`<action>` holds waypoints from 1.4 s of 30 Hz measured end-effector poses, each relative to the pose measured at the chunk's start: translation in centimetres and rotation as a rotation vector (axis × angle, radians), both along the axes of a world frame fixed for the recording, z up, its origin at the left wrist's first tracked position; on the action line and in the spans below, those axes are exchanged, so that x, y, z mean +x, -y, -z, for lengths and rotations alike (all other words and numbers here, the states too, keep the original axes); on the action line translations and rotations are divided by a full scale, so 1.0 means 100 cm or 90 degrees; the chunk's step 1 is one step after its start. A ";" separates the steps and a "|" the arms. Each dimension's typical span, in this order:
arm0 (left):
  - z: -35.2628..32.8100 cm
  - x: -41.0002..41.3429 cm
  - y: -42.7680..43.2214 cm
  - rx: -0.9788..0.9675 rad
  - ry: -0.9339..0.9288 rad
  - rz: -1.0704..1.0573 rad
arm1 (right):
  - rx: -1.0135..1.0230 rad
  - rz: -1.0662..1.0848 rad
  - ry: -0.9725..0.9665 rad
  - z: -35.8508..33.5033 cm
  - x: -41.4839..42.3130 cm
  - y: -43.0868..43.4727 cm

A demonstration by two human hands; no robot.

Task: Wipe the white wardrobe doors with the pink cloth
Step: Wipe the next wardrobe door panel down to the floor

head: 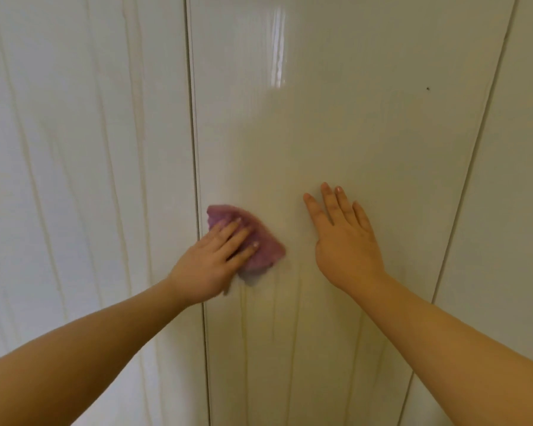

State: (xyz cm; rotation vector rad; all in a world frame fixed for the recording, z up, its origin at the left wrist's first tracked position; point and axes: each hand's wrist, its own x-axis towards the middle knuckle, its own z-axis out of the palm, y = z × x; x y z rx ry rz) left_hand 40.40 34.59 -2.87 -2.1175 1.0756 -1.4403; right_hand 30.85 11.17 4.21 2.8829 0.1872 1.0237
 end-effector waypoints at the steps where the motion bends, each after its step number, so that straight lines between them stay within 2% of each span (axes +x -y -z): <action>1: 0.008 -0.005 -0.006 0.098 -0.005 0.017 | -0.006 0.000 0.016 0.002 -0.002 0.000; 3: -0.005 -0.010 -0.022 0.210 0.016 0.011 | -0.001 -0.008 0.069 0.007 -0.001 0.003; 4: -0.021 -0.008 -0.028 0.214 0.015 -0.018 | 0.000 -0.012 0.093 0.007 -0.001 0.004; 6: -0.047 -0.006 -0.031 0.080 0.023 -0.074 | 0.007 -0.009 0.090 0.008 -0.001 0.007; 8: -0.038 -0.006 -0.025 -0.012 0.011 -0.087 | 0.029 -0.012 0.074 0.007 -0.004 0.006; 9: -0.016 -0.006 -0.021 0.007 0.001 -0.069 | 0.032 -0.015 0.063 0.009 -0.004 0.004; 11: 0.027 -0.011 -0.018 0.147 -0.006 -0.008 | 0.032 -0.024 0.025 0.015 -0.006 0.000; 13: 0.033 -0.016 -0.021 0.231 -0.005 0.000 | 0.024 -0.041 0.020 0.023 -0.006 -0.005; 14: 0.024 -0.015 -0.023 0.220 -0.002 -0.022 | 0.019 -0.032 0.001 0.026 -0.007 -0.008; 15: 0.011 -0.013 -0.023 0.158 0.000 -0.059 | 0.023 -0.022 0.001 0.030 -0.005 -0.009; 17: -0.007 -0.011 -0.020 -0.041 -0.014 -0.126 | 0.063 -0.020 0.031 0.035 -0.004 -0.009; 18: -0.006 -0.011 -0.018 -0.096 -0.013 -0.126 | 0.070 -0.019 0.036 0.038 -0.004 -0.010; 20: 0.025 -0.013 -0.011 -0.063 -0.002 -0.078 | 0.057 -0.013 0.022 0.043 -0.005 -0.012; 22: 0.061 -0.014 -0.013 0.064 0.003 -0.019 | 0.064 -0.015 0.022 0.047 -0.007 -0.009; 24: 0.059 -0.016 -0.018 0.107 -0.020 -0.009 | 0.072 -0.016 0.034 0.046 -0.009 -0.007; 25: 0.047 -0.014 -0.017 0.079 -0.033 -0.029 | 0.076 -0.012 0.022 0.047 -0.008 -0.005; 29: 0.003 -0.011 0.009 -0.193 -0.063 -0.143 | 0.099 -0.015 -0.022 0.048 -0.011 0.000; 31: 0.030 -0.017 0.025 -0.178 -0.124 -0.146 | 0.104 -0.013 -0.029 0.047 -0.015 0.000; 33: 0.068 -0.031 0.030 -0.075 -0.208 -0.136 | 0.109 -0.009 -0.042 0.047 -0.019 0.003; 35: 0.075 -0.038 0.026 -0.029 -0.213 -0.115 | 0.121 -0.011 -0.040 0.047 -0.024 0.009; 37: 0.044 -0.035 0.032 -0.072 -0.163 -0.122 | 0.125 -0.002 -0.051 0.049 -0.027 0.015; 40: 0.001 -0.024 0.057 -0.272 -0.083 -0.152 | 0.160 0.005 -0.066 0.053 -0.029 0.018; 42: 0.023 -0.026 0.070 -0.247 -0.096 -0.106 | 0.164 0.009 -0.073 0.055 -0.031 0.020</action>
